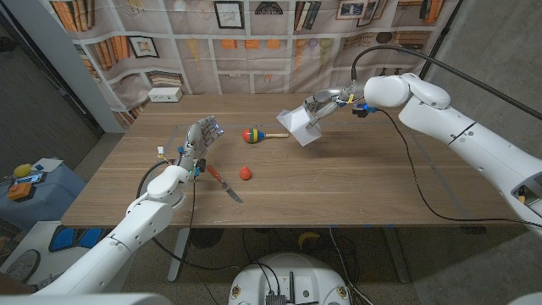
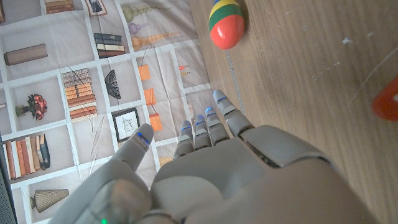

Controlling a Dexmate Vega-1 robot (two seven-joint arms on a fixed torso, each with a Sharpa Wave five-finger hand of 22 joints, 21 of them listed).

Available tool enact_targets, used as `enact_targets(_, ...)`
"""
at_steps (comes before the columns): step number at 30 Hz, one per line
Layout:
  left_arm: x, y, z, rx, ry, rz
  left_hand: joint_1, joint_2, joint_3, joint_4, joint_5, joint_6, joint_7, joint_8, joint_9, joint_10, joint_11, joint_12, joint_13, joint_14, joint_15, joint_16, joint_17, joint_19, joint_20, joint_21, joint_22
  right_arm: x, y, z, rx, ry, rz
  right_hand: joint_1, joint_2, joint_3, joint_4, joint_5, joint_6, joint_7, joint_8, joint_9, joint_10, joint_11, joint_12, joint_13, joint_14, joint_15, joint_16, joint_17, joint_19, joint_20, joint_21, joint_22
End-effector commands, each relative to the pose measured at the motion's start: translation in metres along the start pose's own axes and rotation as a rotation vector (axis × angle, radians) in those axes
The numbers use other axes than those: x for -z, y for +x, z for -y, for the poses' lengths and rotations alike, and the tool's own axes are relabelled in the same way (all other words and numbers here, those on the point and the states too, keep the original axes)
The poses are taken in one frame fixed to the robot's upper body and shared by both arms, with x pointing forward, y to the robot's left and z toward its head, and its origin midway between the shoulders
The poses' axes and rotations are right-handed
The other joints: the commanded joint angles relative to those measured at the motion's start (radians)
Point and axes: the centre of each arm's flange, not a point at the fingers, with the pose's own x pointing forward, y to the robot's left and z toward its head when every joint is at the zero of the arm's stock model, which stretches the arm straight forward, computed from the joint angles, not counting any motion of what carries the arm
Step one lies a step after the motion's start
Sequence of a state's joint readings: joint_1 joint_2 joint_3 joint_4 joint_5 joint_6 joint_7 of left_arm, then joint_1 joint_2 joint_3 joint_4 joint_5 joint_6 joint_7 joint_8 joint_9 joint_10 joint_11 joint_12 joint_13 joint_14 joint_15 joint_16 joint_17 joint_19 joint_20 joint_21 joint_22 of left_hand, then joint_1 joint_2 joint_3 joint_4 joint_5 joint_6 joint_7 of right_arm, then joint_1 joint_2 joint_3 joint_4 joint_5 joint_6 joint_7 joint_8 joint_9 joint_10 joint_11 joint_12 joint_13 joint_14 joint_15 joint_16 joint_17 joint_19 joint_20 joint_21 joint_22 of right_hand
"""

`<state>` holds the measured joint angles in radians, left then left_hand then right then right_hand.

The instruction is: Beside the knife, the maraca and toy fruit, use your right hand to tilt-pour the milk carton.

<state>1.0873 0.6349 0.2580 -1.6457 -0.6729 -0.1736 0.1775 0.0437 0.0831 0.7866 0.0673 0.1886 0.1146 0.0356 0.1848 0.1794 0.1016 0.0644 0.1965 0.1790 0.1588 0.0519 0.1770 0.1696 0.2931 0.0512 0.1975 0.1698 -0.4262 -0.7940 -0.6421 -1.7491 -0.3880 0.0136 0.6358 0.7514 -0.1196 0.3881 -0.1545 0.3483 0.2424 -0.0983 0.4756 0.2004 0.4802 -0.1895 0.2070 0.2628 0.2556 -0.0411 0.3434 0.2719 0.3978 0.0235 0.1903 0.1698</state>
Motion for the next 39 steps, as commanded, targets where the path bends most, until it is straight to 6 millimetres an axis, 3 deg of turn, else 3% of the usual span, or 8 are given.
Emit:
enact_targets(1,-0.003,-0.001,-0.003,-0.023,0.016,0.005,-0.008,0.071,0.008,-0.006,-0.004,0.012,0.002,0.004,0.001,0.006,0.006,0.001,0.005,-0.015,0.000,-0.007,0.002,-0.012,-0.003,-0.007,0.005,0.011,0.005,-0.023,0.089,0.131,0.034,-0.006,-0.005,0.004,0.006,0.008,0.006,0.002,-0.001,0.000,0.002,0.003,0.004,0.001,-0.004,-0.080,-0.005,0.004,-0.007,0.013,-0.003,0.002)
enact_targets(11,-0.001,-0.005,-0.006,-0.022,0.008,0.006,-0.006,0.072,0.011,-0.010,-0.004,0.013,0.003,0.004,0.001,0.008,0.006,0.001,0.005,-0.019,0.000,-0.006,0.002,-0.015,-0.002,-0.007,0.005,0.014,0.005,-0.038,0.144,0.212,0.042,-0.004,-0.004,0.005,0.005,0.011,0.031,-0.008,0.008,0.000,0.024,-0.003,0.012,0.002,0.005,-0.089,-0.003,0.006,-0.003,0.016,0.000,0.002)
enact_targets(39,-0.007,-0.007,-0.011,0.001,0.014,-0.005,-0.008,0.070,0.012,-0.012,-0.005,0.010,0.003,0.002,0.002,0.005,0.008,0.000,0.005,-0.020,0.000,-0.001,0.003,-0.013,-0.002,-0.004,0.005,0.012,0.004,-0.086,0.407,0.452,0.095,0.041,0.007,0.004,-0.009,0.010,0.061,-0.020,0.017,-0.001,0.057,-0.005,0.019,0.004,0.021,-0.094,0.009,0.011,0.032,-0.012,0.011,0.002)
